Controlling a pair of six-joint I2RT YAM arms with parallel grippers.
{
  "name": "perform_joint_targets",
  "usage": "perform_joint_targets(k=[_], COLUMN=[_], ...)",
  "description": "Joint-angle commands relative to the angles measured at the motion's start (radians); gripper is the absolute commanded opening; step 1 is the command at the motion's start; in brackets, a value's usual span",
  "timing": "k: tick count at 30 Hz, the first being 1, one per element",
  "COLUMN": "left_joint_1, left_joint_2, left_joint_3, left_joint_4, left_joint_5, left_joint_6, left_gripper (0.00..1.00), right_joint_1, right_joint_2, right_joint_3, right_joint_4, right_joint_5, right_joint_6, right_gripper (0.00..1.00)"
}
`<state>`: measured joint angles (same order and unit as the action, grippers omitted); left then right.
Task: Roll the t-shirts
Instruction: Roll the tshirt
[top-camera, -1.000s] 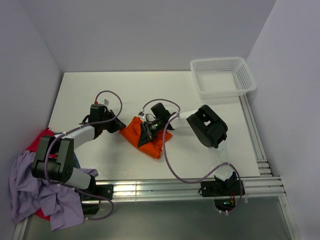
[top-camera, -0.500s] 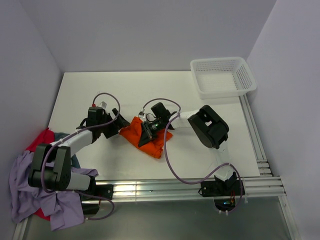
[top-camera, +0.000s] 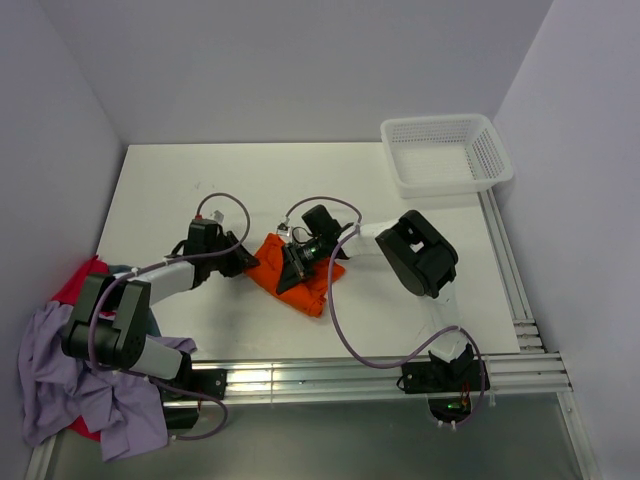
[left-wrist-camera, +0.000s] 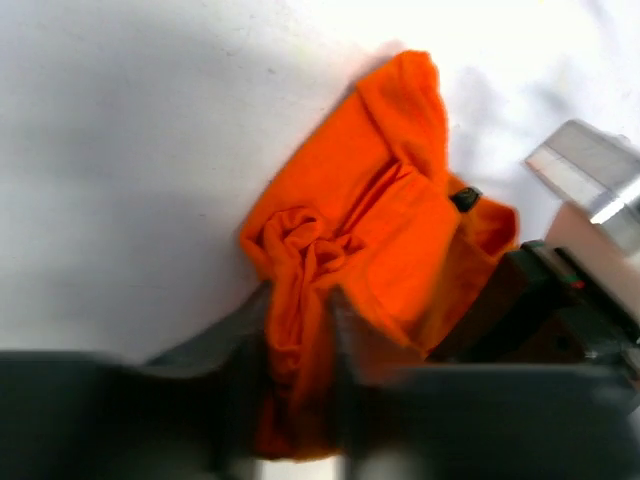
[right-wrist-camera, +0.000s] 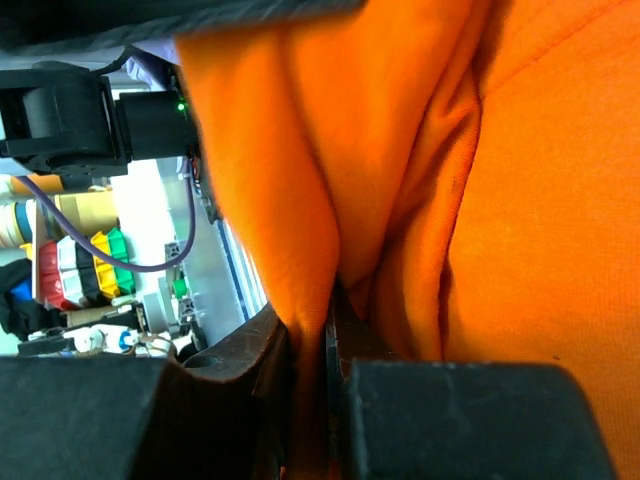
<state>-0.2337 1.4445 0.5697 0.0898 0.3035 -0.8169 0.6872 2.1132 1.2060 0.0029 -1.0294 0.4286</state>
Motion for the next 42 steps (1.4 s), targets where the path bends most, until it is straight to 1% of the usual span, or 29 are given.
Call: perform_joint_targets(k=[1,2,4,5,6,9,12,16,17,18,20,21,24,25,27,28,33,35,37,38,39,40,41,42], left_joint_1=[-0.003,-0.003,-0.003,-0.004,-0.004,-0.004,-0.004,-0.006,-0.006,-0.007,-0.007,-0.007,-0.007,-0.007,-0.007,-0.007,-0.007,-0.007,-0.007,-0.007,-0.007,-0.007,-0.007,-0.007], left_joint_2=[0.02,0.02,0.027,0.03,0.039,0.054,0.076,0.094,0.096,0.099,0.1,0.1,0.113,0.123,0.135,0.145,0.166,0.174,0.18,0.183,0.189,0.195,0.198,0.206], left_joint_3=[0.044,0.048,0.074,0.084,0.107,0.153,0.183,0.208,0.211,0.22,0.226,0.232,0.246,0.252,0.268,0.272,0.295,0.3,0.309,0.315,0.318,0.321,0.329,0.334], left_joint_4=[-0.002,-0.008,-0.027,-0.053,-0.073,-0.156,-0.202,-0.229,-0.236,-0.246,-0.257,-0.26,-0.274,-0.285,-0.294,-0.295,-0.311,-0.314,-0.325,-0.326,-0.332,-0.335,-0.34,-0.349], left_joint_5=[-0.089,-0.098,-0.112,-0.112,-0.119,-0.139,-0.133,-0.121,-0.121,-0.119,-0.113,-0.113,-0.099,-0.095,-0.081,-0.076,-0.052,-0.044,-0.04,-0.037,-0.035,-0.032,-0.027,-0.026], left_joint_6=[0.019,0.021,0.035,0.042,0.048,0.079,0.104,0.119,0.12,0.124,0.128,0.131,0.139,0.143,0.148,0.15,0.151,0.153,0.156,0.157,0.16,0.162,0.162,0.162], left_gripper=[0.24,0.15,0.0,0.0,0.0,0.0,0.0,0.0,0.0,0.0,0.0,0.0,0.0,0.0,0.0,0.0,0.0,0.0,0.0,0.0,0.0,0.0,0.01,0.0], right_joint_1=[0.005,0.005,0.005,0.005,0.005,0.011,0.037,0.058,0.061,0.074,0.098,0.129,0.17,0.192,0.212,0.239,0.342,0.383,0.402,0.419,0.423,0.425,0.426,0.426], right_joint_2=[-0.021,-0.019,-0.024,-0.027,-0.033,-0.061,-0.104,-0.179,-0.22,-0.249,-0.3,-0.359,-0.47,-0.493,-0.531,-0.565,-0.604,-0.576,-0.544,-0.514,-0.5,-0.493,-0.484,-0.486], right_joint_3=[0.012,0.013,0.013,0.012,0.01,0.017,0.021,-0.009,-0.019,-0.038,-0.063,-0.078,-0.152,-0.181,-0.206,-0.226,-0.26,-0.257,-0.24,-0.235,-0.229,-0.23,-0.232,-0.238], right_joint_4=[-0.006,-0.012,-0.026,-0.027,-0.032,-0.069,-0.107,-0.142,-0.164,-0.181,-0.21,-0.211,-0.189,-0.185,-0.182,-0.185,-0.222,-0.25,-0.27,-0.279,-0.28,-0.277,-0.271,-0.268], right_joint_5=[-0.006,0.0,0.014,0.022,0.028,0.055,0.115,0.221,0.26,0.358,0.472,0.58,0.716,0.777,0.836,0.904,1.089,1.176,1.219,1.233,1.227,1.221,1.206,1.194], right_joint_6=[-0.016,-0.022,-0.034,-0.037,-0.042,-0.086,-0.134,-0.172,-0.177,-0.195,-0.214,-0.227,-0.238,-0.238,-0.246,-0.246,-0.249,-0.245,-0.241,-0.243,-0.246,-0.246,-0.24,-0.237], right_gripper=[0.0,0.0,0.15,0.24,0.39,0.79,0.88,0.89,0.89,0.89,0.89,0.89,0.91,0.91,0.91,0.9,0.89,0.88,0.86,0.81,0.74,0.6,0.28,0.18])
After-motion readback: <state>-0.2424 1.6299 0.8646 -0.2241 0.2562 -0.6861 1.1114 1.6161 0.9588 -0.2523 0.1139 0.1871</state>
